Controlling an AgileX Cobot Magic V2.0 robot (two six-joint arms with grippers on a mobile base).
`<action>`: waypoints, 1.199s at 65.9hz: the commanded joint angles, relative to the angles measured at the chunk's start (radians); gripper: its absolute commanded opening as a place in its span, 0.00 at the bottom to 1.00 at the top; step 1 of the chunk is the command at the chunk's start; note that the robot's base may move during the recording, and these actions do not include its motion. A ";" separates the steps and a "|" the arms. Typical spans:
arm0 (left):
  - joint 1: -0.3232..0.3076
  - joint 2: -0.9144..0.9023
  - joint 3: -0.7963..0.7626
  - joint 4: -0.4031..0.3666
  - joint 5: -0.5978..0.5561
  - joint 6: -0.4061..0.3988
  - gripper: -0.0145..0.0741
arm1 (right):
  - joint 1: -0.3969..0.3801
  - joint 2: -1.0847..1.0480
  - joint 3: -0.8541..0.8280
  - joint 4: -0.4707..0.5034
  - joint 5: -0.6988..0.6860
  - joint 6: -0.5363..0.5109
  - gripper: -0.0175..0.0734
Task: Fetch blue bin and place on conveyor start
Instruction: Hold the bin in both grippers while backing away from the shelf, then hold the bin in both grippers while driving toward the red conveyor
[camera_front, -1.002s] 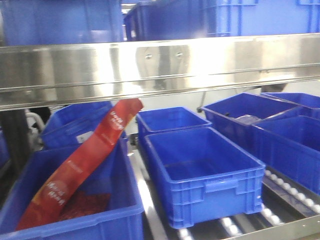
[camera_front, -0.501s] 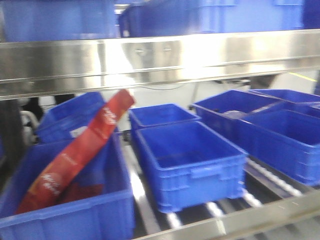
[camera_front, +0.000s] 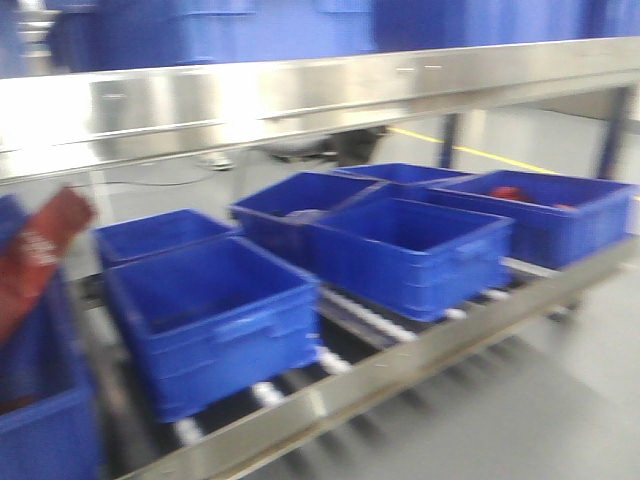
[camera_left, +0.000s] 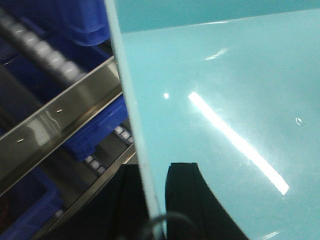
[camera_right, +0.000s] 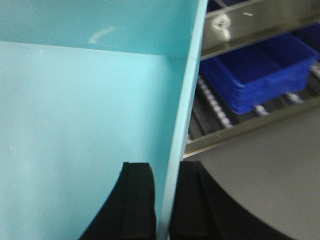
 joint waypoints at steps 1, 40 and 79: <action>0.000 -0.016 -0.007 0.021 -0.030 0.018 0.04 | -0.009 -0.016 -0.008 -0.032 -0.028 -0.021 0.03; 0.000 -0.016 -0.007 0.023 -0.030 0.018 0.04 | -0.009 -0.016 -0.008 -0.032 -0.028 -0.021 0.03; 0.000 -0.016 -0.007 0.023 -0.030 0.018 0.04 | -0.009 -0.016 -0.008 -0.032 -0.028 -0.021 0.03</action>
